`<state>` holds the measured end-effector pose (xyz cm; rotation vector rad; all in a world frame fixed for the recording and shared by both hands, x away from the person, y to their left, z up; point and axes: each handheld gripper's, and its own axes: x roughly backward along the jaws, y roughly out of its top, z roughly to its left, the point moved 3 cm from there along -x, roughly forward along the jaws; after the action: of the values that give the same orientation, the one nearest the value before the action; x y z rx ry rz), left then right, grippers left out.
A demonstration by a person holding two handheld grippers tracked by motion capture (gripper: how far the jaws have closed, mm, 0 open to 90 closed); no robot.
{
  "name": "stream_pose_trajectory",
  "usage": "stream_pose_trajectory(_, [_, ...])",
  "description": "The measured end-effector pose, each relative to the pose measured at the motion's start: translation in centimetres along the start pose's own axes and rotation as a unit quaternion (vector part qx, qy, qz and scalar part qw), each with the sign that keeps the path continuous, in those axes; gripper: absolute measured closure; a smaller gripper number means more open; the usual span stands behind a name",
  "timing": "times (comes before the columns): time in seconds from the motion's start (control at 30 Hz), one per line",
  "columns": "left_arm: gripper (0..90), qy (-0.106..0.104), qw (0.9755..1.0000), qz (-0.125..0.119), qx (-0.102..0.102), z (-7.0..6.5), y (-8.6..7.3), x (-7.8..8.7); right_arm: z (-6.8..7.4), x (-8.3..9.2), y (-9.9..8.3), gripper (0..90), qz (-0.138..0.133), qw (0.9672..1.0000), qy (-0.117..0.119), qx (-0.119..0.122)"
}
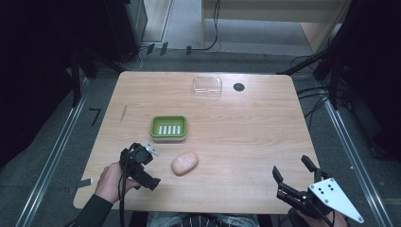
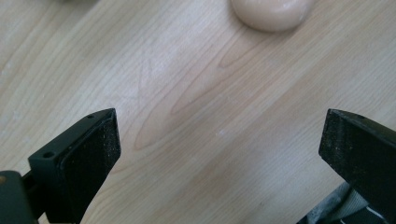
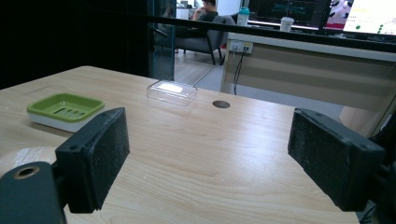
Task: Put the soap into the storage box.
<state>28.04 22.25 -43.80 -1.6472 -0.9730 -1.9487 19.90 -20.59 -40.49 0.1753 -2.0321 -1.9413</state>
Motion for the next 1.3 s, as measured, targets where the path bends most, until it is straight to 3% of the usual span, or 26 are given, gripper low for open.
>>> stream_pose_trajectory(0.47, [0.0, -0.003, 0.9996, -0.004, -0.026, -0.8, 2.4, -0.1, 0.0, 0.0, 0.0, 13.3, 0.000, 1.0000, 0.000, 0.000])
stream_pose_trajectory(1.0, [0.0, -0.012, 0.9983, -0.006, -0.057, -1.8, 5.3, -1.1, 0.0, 0.0, 0.0, 13.3, 0.000, 1.0000, 0.000, -0.001])
stream_pose_trajectory(1.3, [0.0, -0.017, 0.9978, 0.002, -0.064, -2.0, 6.2, -2.3, -0.1, 0.0, 0.0, 13.2, 0.000, 1.0000, 0.000, -0.001])
